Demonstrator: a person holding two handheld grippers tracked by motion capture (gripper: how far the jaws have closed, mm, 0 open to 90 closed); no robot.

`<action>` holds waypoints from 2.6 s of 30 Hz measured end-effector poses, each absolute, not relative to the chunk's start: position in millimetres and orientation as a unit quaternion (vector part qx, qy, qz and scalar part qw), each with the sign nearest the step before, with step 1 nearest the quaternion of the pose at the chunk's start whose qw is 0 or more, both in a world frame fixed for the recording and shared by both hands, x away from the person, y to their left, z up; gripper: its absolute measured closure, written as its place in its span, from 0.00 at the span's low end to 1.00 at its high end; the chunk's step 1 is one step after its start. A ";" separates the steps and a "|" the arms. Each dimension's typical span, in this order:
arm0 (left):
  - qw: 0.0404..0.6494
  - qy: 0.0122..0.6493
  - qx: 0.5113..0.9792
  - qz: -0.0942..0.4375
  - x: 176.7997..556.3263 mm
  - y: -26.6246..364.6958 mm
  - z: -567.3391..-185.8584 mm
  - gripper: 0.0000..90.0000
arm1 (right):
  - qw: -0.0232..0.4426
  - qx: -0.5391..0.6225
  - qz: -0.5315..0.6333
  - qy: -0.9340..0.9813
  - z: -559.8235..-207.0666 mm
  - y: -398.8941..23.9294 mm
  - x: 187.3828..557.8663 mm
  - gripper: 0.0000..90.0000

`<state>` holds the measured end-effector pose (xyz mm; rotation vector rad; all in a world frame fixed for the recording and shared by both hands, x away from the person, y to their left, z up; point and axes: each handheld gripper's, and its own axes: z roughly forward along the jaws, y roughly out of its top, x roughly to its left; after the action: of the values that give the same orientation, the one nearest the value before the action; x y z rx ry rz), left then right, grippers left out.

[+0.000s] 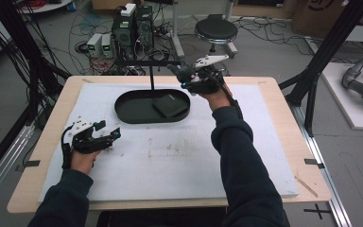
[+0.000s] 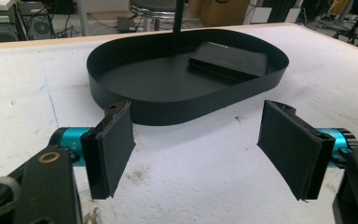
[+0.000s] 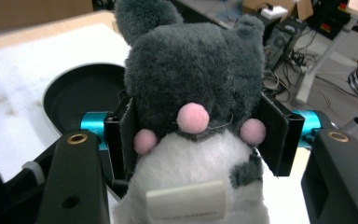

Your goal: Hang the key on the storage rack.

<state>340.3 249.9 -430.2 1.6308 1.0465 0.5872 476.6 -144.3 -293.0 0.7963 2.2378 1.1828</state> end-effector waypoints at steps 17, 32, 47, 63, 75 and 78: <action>0.530 0.440 0.682 0.246 339.9 250.7 -429.8 0.29 | 0.261 0.295 0.387 0.834 -302.5 -130.5 481.6 0.44; 0.530 0.440 0.682 0.246 339.6 250.9 -429.7 0.29 | 0.281 0.280 0.346 0.850 -302.0 -120.0 469.3 0.44; 0.528 0.440 0.684 0.246 339.4 251.1 -429.4 0.29 | 0.283 0.297 0.344 0.845 -304.4 -122.7 467.3 0.44; 0.527 0.440 0.684 0.245 339.5 250.6 -429.7 0.29 | 0.334 0.312 0.366 0.811 -295.9 -137.8 466.9 0.44; 0.528 0.440 0.684 0.245 339.5 250.7 -429.7 0.29 | 0.339 0.366 0.315 0.807 -311.6 -143.4 483.2 0.44; 0.528 0.441 0.683 0.244 339.5 250.7 -429.8 0.29 | 0.327 0.372 0.307 0.813 -320.5 -139.2 487.4 0.43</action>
<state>339.5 250.7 -429.8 1.6325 1.0540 0.5830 487.4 -139.2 -320.5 0.9744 2.1286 0.8035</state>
